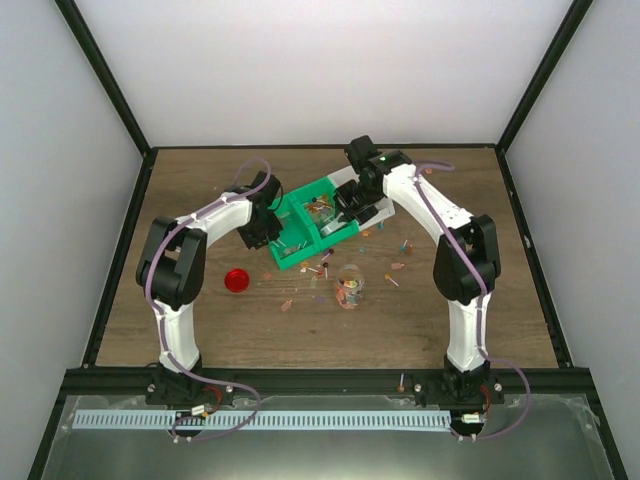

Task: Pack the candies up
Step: Scoop the fake candies from the storage box.

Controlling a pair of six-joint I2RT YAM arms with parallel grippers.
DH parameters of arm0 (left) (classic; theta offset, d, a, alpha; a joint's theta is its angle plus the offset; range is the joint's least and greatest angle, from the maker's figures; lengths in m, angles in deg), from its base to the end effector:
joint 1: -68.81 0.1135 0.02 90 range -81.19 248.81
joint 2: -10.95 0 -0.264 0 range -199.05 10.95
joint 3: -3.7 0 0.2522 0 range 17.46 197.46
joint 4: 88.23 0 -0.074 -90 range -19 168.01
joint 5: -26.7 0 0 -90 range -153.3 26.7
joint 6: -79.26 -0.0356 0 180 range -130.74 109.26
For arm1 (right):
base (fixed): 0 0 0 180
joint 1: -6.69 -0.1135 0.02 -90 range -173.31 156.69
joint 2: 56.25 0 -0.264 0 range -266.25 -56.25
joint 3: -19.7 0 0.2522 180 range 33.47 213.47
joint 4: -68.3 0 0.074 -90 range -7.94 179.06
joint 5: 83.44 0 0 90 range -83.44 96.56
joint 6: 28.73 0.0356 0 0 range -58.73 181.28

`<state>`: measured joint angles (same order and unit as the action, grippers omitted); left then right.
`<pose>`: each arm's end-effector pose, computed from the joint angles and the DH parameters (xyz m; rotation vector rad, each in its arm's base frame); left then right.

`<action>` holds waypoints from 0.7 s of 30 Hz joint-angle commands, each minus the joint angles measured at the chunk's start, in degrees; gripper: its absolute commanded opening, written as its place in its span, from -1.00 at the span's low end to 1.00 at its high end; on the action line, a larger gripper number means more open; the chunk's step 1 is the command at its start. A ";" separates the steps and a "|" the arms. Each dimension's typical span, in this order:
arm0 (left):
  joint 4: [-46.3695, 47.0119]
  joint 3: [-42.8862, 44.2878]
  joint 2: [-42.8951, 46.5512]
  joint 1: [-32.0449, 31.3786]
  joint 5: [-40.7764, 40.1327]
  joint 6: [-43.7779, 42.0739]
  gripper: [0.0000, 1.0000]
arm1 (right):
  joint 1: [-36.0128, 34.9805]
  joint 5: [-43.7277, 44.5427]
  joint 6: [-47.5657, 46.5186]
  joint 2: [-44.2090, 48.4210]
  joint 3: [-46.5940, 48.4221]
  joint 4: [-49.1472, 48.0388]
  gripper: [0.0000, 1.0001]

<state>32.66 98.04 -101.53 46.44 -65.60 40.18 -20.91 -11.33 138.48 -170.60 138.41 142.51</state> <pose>0.3564 -0.1451 0.1720 -0.7302 2.8433 -0.1485 0.3649 0.2031 0.2719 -1.1923 -2.7814 -0.7164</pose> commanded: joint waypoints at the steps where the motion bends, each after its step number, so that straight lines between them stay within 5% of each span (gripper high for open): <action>1: 1.29 -0.33 -0.99 0.40 1.13 0.67 -0.49 | -0.18 0.28 2.34 -1.92 0.92 5.55 -0.99; 12: 3.25 -1.65 -1.45 0.53 3.64 0.07 -0.52 | 0.33 -8.33 5.80 -0.14 -14.13 -12.98 -0.99; 21: 3.47 -1.40 -2.24 0.70 4.68 -1.12 -0.77 | 2.62 -9.51 1.25 -1.98 -19.25 -24.67 -0.99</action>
<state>35.11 96.84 -102.76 47.07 -62.35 39.43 -18.26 -21.23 141.35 -168.37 120.82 115.32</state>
